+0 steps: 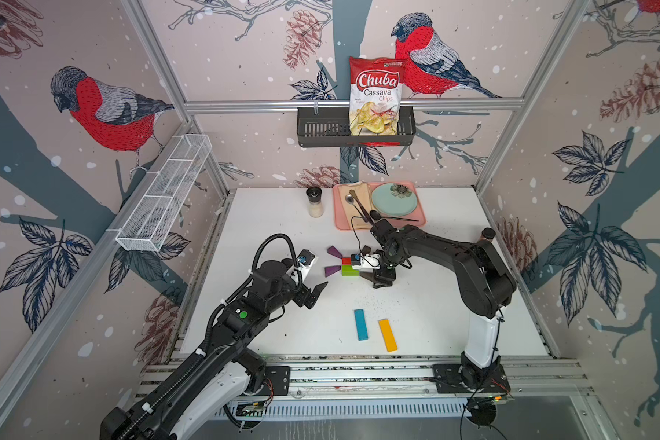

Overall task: Assemble a small pinwheel with building blocks
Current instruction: Assemble the building block at the center of the board.

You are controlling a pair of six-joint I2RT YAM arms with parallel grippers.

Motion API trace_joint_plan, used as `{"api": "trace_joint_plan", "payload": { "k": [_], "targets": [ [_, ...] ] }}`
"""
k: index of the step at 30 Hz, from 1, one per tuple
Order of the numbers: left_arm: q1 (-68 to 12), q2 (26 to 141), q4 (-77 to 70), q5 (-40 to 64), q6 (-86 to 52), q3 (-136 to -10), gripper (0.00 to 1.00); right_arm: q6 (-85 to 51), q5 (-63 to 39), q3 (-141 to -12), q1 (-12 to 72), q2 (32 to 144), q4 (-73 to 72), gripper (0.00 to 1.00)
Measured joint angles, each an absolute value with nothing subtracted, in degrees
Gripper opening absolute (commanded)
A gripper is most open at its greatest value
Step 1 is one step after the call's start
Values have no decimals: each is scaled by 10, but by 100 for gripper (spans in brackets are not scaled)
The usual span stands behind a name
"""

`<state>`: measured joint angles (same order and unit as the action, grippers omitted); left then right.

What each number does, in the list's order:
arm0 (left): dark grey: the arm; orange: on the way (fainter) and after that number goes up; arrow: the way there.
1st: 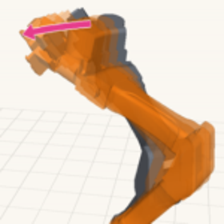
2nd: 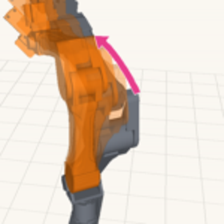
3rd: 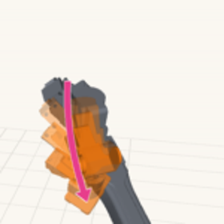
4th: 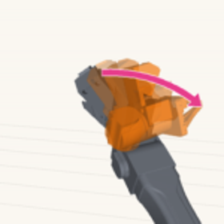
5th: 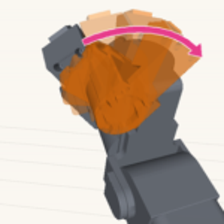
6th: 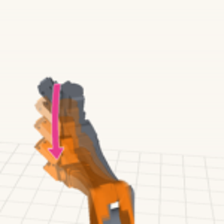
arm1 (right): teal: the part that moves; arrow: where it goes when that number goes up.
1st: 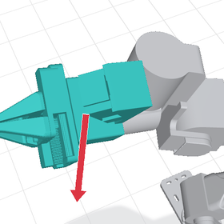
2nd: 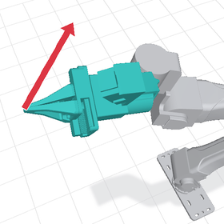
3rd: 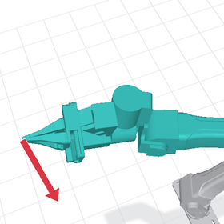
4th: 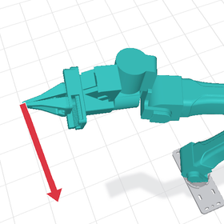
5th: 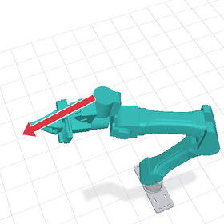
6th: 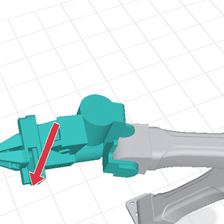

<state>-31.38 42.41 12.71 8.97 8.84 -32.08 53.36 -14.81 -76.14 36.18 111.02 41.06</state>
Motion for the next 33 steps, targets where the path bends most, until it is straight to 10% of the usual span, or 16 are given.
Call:
{"api": "trace_joint_plan", "payload": {
  "k": [12,25,33],
  "targets": [
    [-322,462,135,92,68,-335,99,493,-161,-651,329,927,360,100],
    [-550,727,232,-17,-84,-493,98,341,-156,-465,234,604,211,100],
    [-602,824,260,-14,-226,-495,78,312,-160,-446,221,555,223,100]
  ]
}}
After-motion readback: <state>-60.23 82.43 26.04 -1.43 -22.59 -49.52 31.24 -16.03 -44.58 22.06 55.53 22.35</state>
